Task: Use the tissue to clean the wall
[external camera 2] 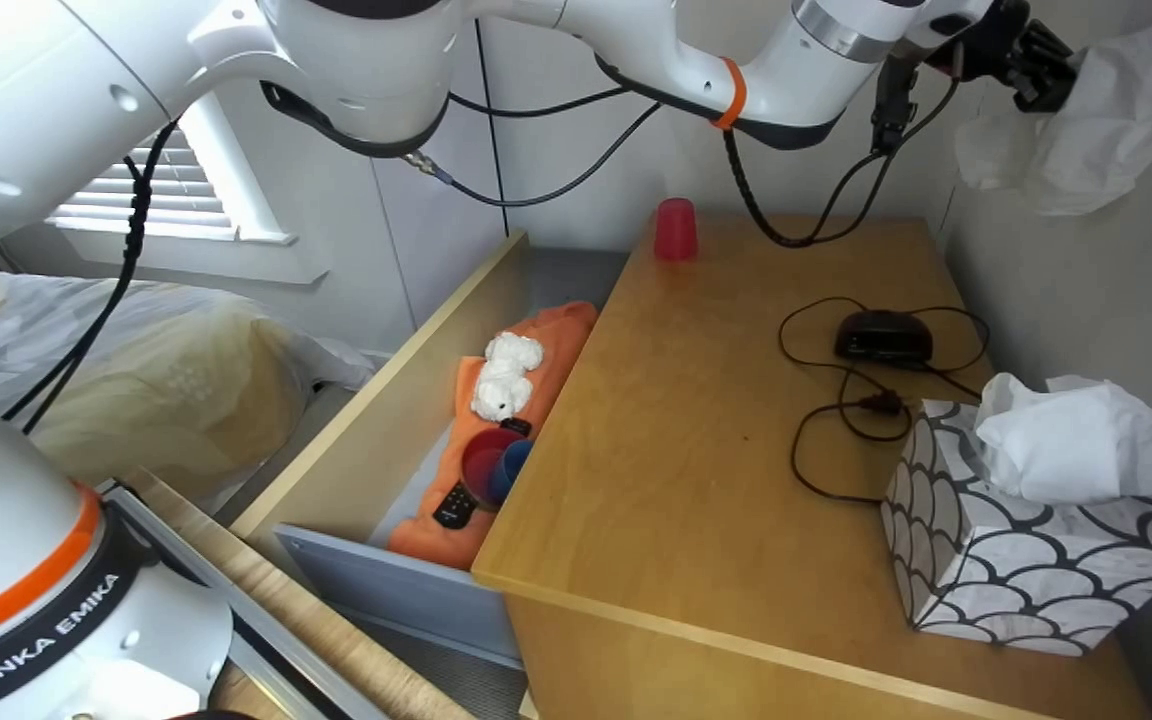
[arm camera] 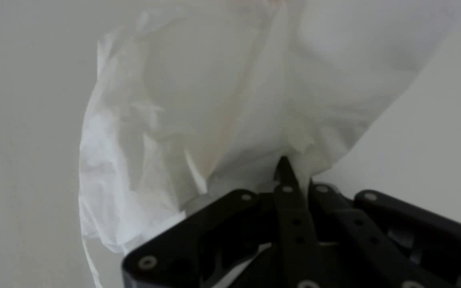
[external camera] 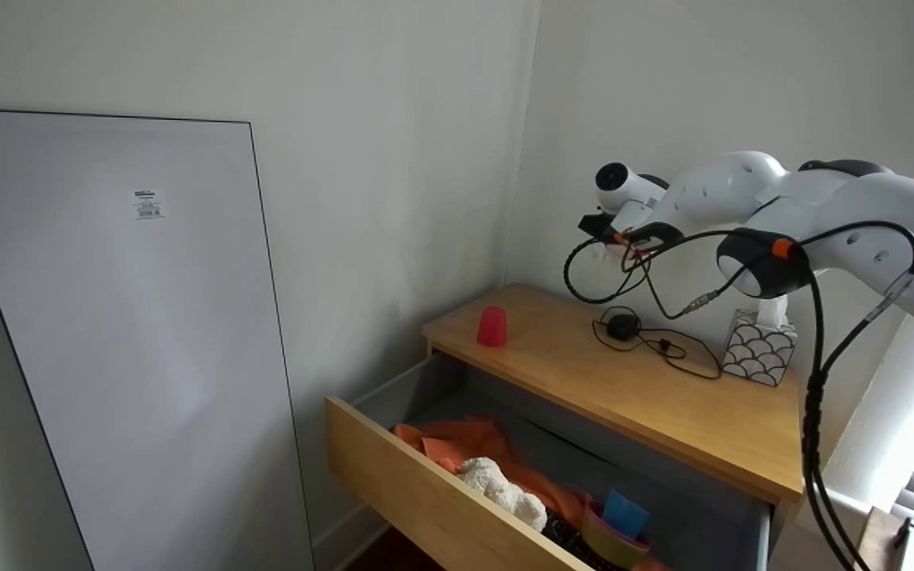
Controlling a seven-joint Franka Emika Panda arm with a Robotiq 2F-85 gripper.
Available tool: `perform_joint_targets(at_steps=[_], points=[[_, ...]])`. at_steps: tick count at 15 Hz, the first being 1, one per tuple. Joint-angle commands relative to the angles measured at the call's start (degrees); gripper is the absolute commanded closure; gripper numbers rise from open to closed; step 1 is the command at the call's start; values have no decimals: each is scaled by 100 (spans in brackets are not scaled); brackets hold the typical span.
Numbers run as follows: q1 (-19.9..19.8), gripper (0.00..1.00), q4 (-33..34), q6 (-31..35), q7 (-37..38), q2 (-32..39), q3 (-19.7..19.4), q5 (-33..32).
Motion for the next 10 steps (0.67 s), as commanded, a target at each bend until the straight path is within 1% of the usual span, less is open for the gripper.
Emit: perform_joint_targets(at_steps=[1, 6, 10], points=[[-5, 100, -81, -430, -209, -18, -43, -50], [137, 100, -150, -1212, -375, -30, -215, -160], [177, 100, -198, -1874, -575, -71, -287, -162]])
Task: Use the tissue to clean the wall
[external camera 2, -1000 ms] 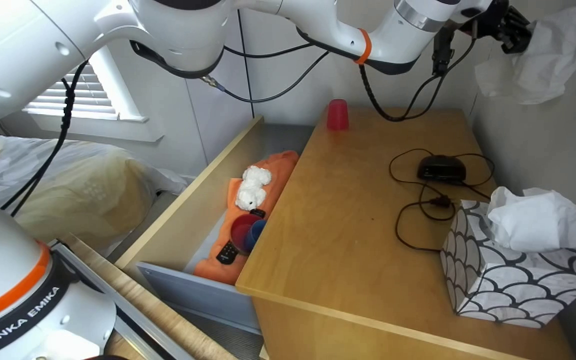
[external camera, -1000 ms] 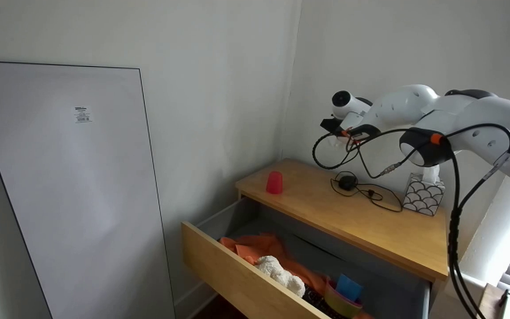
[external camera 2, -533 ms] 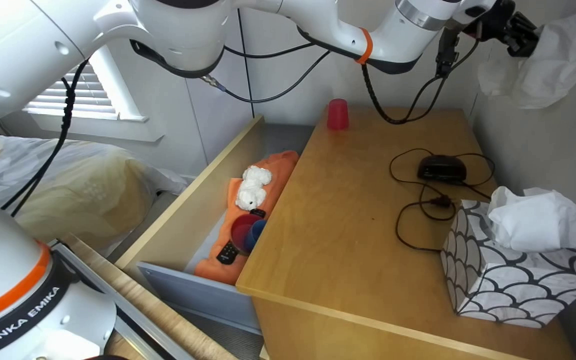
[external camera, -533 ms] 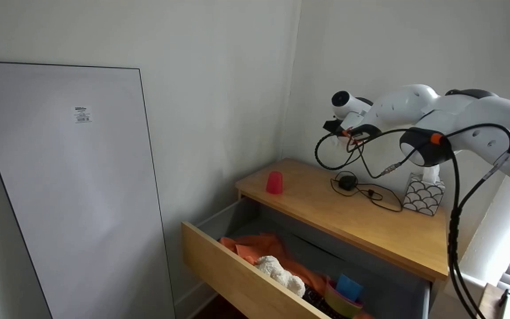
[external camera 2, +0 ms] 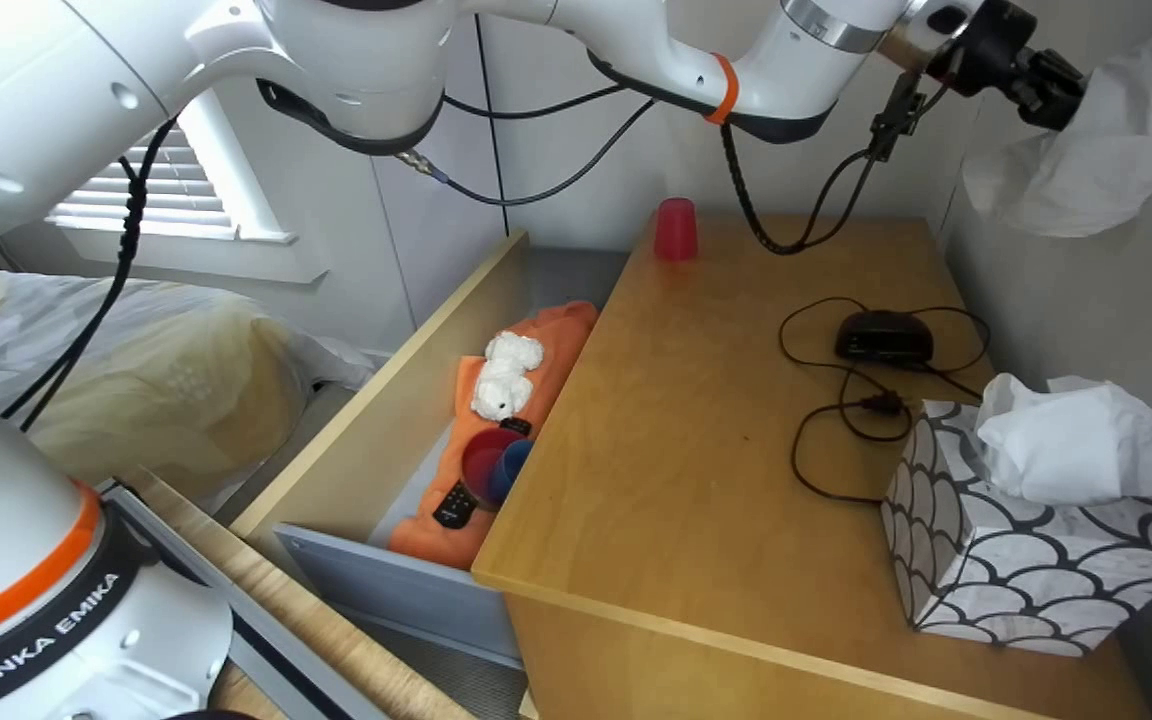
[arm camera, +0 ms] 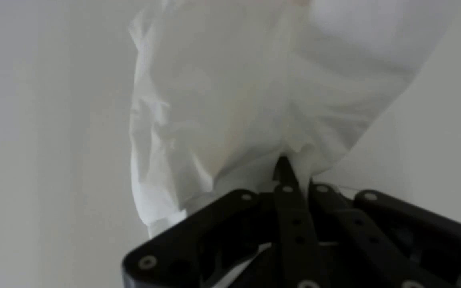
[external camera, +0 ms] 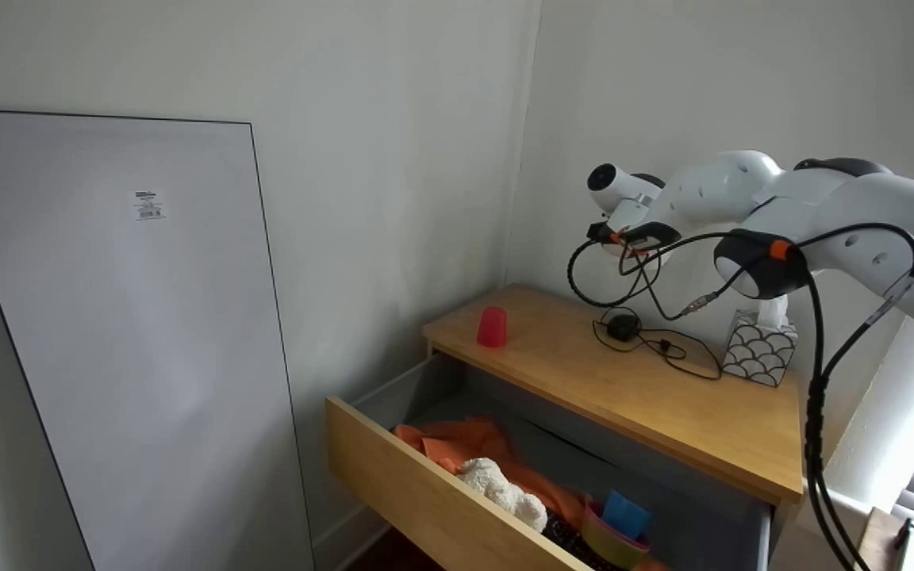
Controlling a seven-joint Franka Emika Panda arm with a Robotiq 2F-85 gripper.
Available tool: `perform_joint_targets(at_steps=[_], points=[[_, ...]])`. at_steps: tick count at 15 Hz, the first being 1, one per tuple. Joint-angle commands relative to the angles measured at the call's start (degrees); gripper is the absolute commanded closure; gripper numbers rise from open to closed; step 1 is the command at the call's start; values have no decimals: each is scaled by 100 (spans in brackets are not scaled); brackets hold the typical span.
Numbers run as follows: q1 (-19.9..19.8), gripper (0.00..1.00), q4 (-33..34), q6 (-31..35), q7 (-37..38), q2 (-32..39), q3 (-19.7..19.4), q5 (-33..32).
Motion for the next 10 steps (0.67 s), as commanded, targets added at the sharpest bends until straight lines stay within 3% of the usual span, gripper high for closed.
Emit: perform_joint_targets(at_steps=[1, 7, 10], points=[[22, 100, -194, -656, -203, -61, -168, -105], [-23, 100, -99, -1821, -599, 0, -224, -76], [-13, 100, -254, -1921, -1159, -209, 18, 76]])
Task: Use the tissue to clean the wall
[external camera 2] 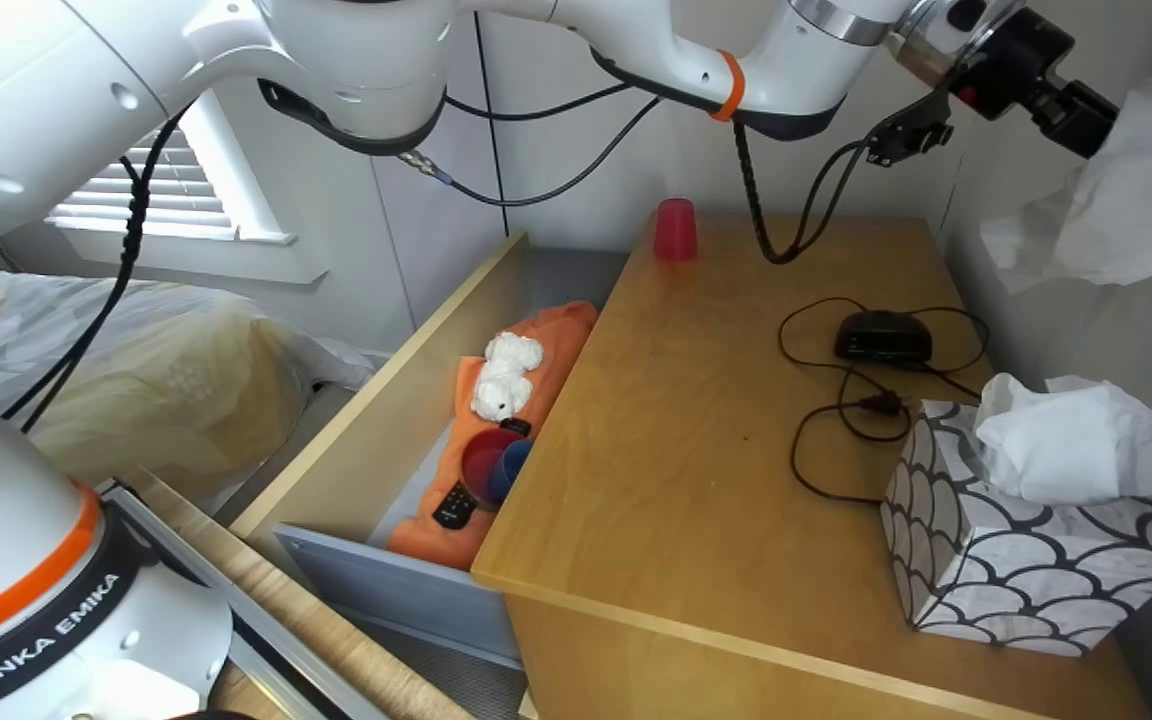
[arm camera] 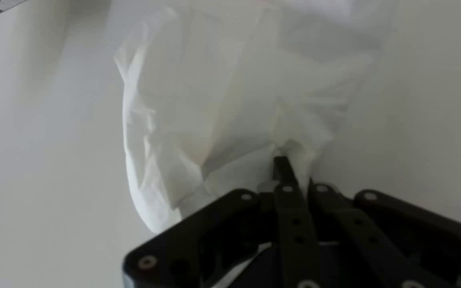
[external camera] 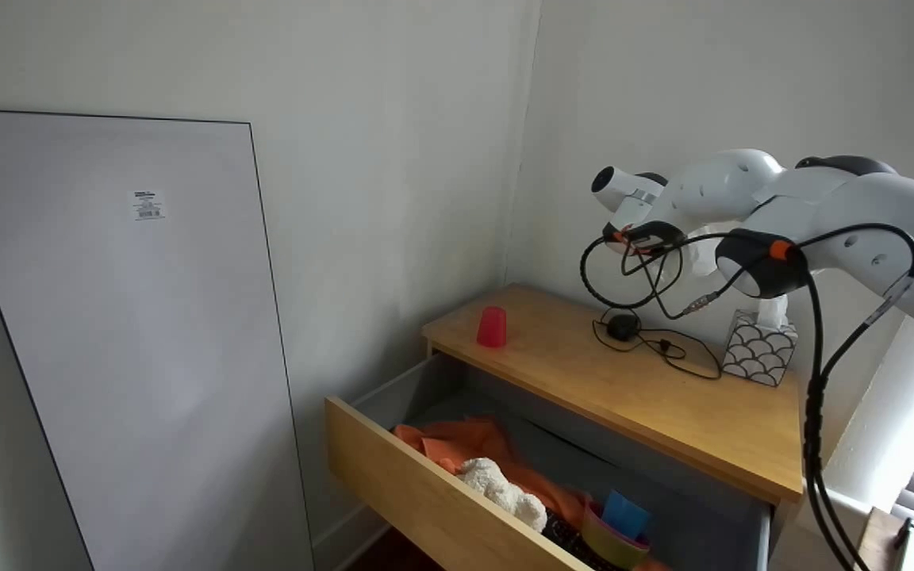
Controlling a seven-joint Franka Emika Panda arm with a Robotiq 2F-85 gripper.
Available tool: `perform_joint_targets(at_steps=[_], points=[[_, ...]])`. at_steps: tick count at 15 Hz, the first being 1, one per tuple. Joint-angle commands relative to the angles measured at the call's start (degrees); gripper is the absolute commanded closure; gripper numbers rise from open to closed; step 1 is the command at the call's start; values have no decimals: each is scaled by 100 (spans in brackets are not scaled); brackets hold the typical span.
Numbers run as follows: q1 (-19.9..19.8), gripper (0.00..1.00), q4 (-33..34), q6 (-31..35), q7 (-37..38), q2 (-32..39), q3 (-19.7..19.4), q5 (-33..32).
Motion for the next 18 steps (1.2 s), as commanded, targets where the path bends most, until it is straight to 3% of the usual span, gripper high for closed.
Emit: perform_joint_targets(at_steps=[1, 6, 14, 17, 18], points=[[29, 100, -316, -58, -604, -266, 207, 99], [375, 100, -1077, 370, -1241, -924, 601, 243], [1060, 100, -2963, 1868, -2209, -2291, 1353, 219], [1141, 100, -3705, 2261, -2675, -2733, 1711, 279], [996, 100, -3847, 2297, -2796, -2877, 2009, 176]])
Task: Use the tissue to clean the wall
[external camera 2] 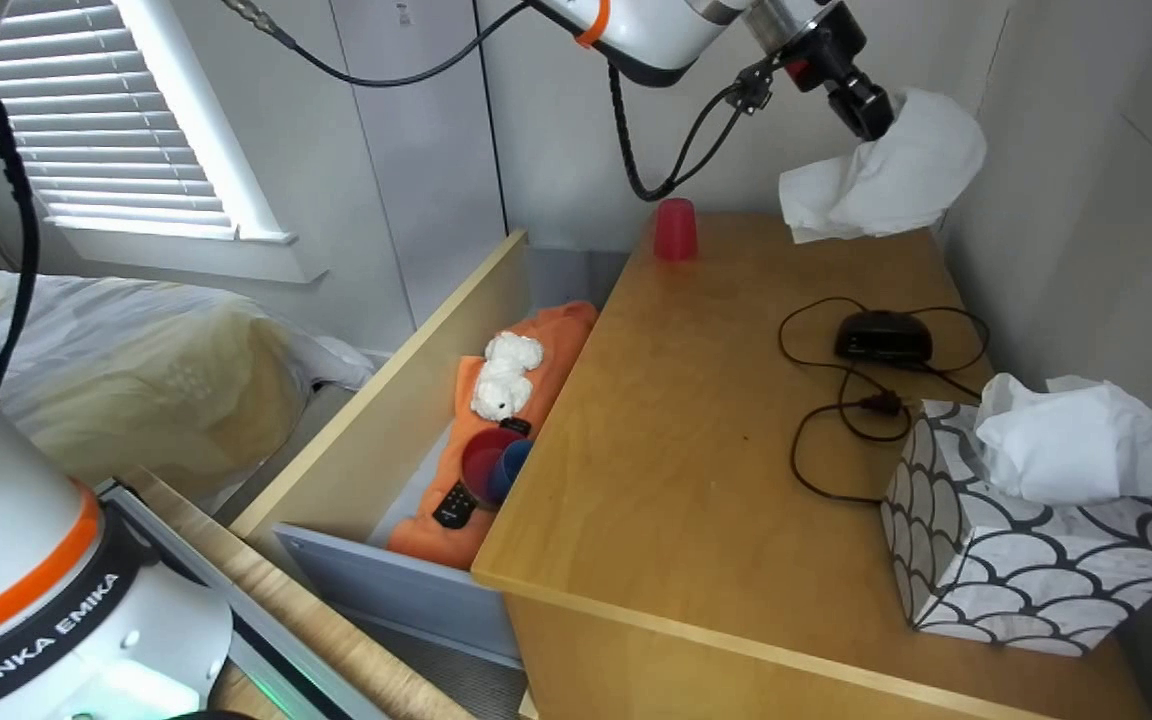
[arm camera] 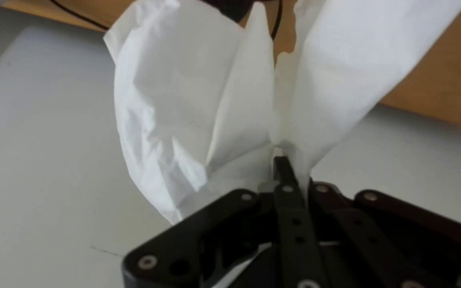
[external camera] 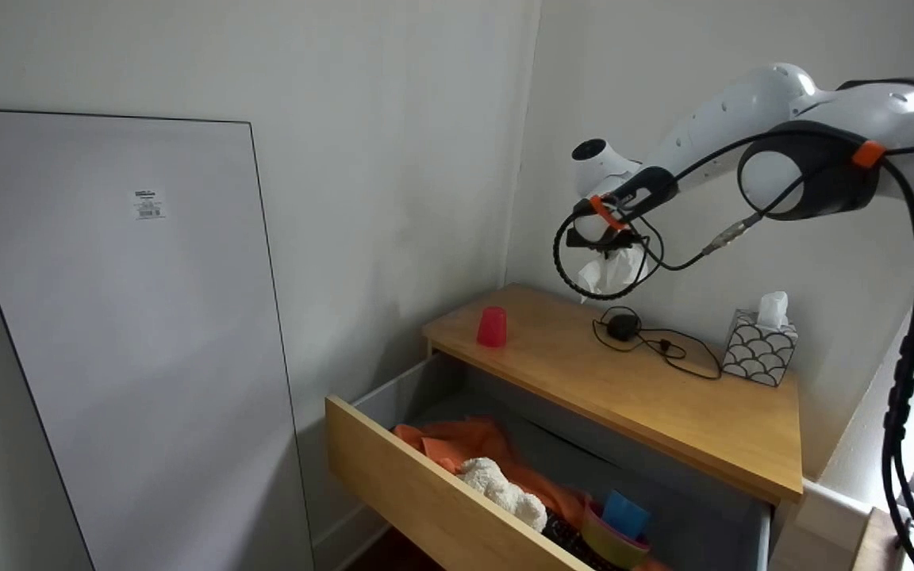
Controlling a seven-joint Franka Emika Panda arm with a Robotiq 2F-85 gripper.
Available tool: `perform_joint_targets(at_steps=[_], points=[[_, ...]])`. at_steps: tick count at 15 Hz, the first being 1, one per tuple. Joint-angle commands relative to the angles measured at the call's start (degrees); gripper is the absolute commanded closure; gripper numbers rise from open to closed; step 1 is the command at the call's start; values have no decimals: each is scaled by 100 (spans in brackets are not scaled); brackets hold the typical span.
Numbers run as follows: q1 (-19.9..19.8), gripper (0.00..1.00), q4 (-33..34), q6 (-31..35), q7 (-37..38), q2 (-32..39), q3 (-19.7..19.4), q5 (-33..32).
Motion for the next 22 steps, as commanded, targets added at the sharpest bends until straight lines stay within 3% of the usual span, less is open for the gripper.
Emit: perform_joint_targets(at_steps=[1, 10, 15, 20, 21, 22], points=[[-127, 100, -1178, 345, -659, -814, 703, 47], [-810, 100, -1831, -522, -2909, -1312, 1882, 1250], [-990, 100, -1671, -1373, -3628, -1291, 2012, 1744], [-1073, 100, -1638, -1607, -3856, -1300, 2049, 1958], [-1086, 81, -1642, -1610, -3894, -1308, 2060, 1990], [-1097, 72, -1659, -1582, -3928, -1325, 2069, 2016]])
